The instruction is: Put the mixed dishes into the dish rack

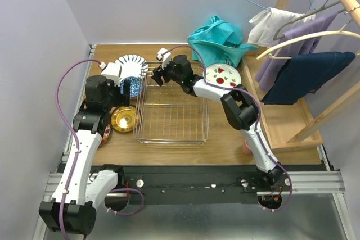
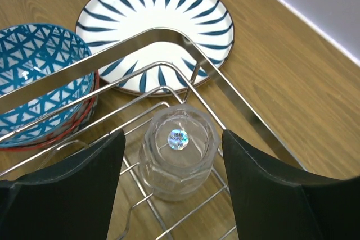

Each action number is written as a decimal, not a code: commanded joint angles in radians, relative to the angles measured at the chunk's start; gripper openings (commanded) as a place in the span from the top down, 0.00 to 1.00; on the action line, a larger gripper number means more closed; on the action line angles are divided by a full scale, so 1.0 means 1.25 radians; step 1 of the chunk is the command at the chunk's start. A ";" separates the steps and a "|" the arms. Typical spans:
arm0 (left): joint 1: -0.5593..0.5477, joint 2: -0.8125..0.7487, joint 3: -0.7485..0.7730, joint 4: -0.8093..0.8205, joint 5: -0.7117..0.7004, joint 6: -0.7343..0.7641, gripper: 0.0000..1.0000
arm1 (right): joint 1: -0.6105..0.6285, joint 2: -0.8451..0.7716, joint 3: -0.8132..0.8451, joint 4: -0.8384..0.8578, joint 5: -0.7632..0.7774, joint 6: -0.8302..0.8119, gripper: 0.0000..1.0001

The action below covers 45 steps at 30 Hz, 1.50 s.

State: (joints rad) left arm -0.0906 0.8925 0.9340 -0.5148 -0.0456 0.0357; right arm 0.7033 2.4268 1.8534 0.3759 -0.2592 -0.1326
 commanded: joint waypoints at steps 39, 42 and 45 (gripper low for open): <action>0.004 0.054 -0.075 0.296 0.097 -0.067 0.08 | -0.268 -0.820 -0.349 -1.410 0.135 -0.652 0.36; 0.005 0.058 -0.075 0.301 0.104 -0.073 0.08 | -0.268 -0.880 -0.421 -1.410 0.128 -0.815 0.35; 0.005 0.062 -0.075 0.300 0.109 -0.079 0.08 | -0.269 -0.888 -0.458 -1.410 0.118 -0.883 0.35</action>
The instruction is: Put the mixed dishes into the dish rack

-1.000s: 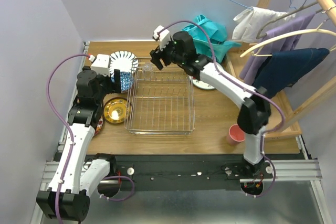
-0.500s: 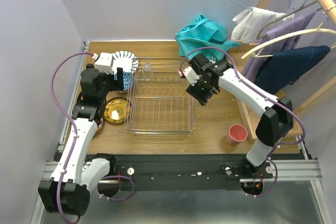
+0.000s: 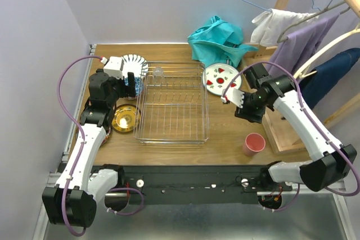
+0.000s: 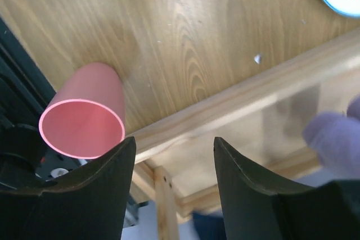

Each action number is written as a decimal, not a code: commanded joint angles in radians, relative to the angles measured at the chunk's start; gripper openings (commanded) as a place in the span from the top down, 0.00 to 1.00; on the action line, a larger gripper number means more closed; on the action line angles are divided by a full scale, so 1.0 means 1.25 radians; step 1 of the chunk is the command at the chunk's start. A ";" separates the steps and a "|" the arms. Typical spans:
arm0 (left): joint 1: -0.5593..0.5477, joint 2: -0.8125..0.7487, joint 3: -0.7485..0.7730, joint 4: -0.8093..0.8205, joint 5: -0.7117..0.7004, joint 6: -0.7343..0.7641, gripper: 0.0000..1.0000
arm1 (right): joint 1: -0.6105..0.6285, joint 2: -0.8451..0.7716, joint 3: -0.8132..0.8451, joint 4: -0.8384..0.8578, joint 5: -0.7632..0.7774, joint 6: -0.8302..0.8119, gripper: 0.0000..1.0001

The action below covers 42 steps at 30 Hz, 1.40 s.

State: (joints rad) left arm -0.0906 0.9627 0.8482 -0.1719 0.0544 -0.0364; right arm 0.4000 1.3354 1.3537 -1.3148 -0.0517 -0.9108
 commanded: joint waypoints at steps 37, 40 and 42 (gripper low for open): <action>0.061 0.025 -0.001 0.007 0.130 -0.051 0.08 | -0.025 0.051 -0.162 -0.023 -0.084 -0.528 0.96; 0.061 0.037 0.022 0.007 0.207 -0.087 0.08 | -0.025 0.053 -0.074 -0.044 -0.107 -0.530 0.99; 0.061 0.059 0.036 0.026 0.310 -0.133 0.05 | -0.025 0.061 -0.009 -0.054 -0.107 -0.522 0.99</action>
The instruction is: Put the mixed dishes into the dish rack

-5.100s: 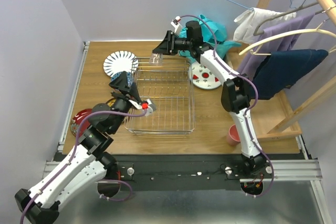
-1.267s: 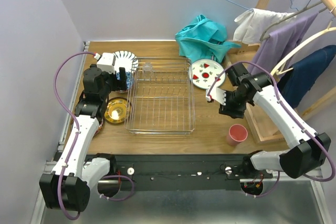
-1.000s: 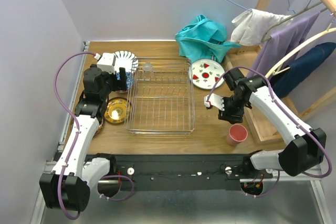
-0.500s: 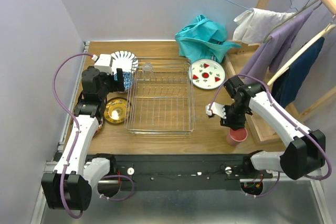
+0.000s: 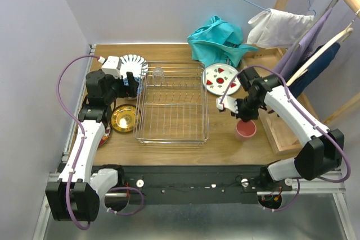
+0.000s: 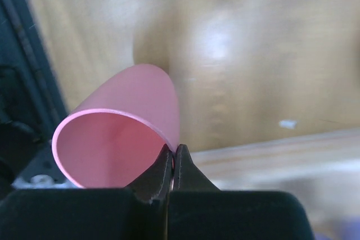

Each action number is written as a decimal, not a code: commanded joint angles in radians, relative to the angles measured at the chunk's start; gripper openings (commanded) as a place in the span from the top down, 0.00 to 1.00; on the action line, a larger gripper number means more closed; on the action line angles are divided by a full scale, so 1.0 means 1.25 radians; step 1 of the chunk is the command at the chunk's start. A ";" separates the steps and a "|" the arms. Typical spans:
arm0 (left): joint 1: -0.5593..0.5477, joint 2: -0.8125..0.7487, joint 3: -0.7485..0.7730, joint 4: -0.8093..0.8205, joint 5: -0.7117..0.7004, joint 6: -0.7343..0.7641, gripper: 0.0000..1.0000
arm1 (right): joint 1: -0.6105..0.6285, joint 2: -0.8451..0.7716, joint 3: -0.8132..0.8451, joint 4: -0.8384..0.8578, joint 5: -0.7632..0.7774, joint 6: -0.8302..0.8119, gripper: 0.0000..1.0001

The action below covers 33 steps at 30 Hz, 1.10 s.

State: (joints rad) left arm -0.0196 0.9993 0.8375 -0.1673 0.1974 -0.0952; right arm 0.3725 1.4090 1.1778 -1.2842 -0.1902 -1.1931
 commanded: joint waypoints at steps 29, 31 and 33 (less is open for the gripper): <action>-0.048 0.342 0.123 0.304 0.306 -1.016 0.02 | 0.325 -0.031 -0.206 1.584 0.080 0.039 1.00; -0.053 0.348 0.119 0.303 0.297 -1.031 0.02 | 0.351 0.003 -0.184 1.595 0.111 0.050 1.00; -0.054 0.353 0.117 0.293 0.289 -1.045 0.02 | 0.366 0.023 -0.169 1.612 0.128 0.062 1.00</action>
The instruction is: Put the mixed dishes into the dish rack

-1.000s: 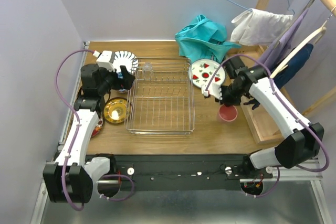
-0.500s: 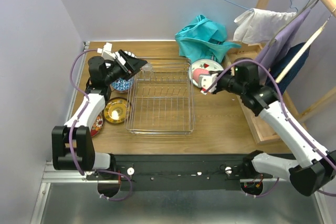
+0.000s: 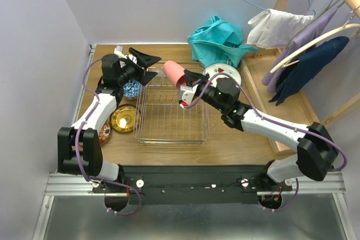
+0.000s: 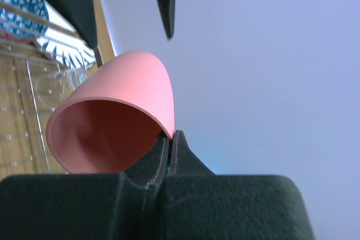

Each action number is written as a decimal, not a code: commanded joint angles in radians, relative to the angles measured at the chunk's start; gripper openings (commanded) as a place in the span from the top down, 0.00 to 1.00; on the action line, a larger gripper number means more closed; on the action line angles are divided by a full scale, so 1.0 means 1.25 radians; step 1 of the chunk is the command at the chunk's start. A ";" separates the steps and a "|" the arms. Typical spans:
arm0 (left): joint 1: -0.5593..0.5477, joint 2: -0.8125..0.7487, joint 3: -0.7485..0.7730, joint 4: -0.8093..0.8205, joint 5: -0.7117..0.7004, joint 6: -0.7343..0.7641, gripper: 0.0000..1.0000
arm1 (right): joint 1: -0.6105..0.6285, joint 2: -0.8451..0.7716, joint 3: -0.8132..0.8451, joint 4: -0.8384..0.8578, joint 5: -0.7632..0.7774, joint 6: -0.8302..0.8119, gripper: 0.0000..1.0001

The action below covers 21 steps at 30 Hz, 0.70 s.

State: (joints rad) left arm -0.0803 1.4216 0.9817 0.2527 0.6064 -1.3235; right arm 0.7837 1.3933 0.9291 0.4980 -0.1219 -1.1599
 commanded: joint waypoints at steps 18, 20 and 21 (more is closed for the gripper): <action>-0.004 0.016 0.010 -0.043 -0.031 -0.130 0.08 | 0.107 0.158 0.108 0.167 0.158 0.046 1.00; -0.003 0.016 0.012 -0.059 -0.043 -0.139 0.05 | 0.115 0.147 0.107 0.147 0.163 0.050 1.00; -0.003 0.019 0.014 -0.062 -0.049 -0.140 0.04 | 0.118 0.141 0.107 0.138 0.164 0.057 1.00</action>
State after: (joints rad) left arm -0.0715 1.4479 0.9813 0.2077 0.5320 -1.4837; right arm 0.9081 1.5696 1.0313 0.6823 0.0376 -1.1244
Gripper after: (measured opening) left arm 0.929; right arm 0.015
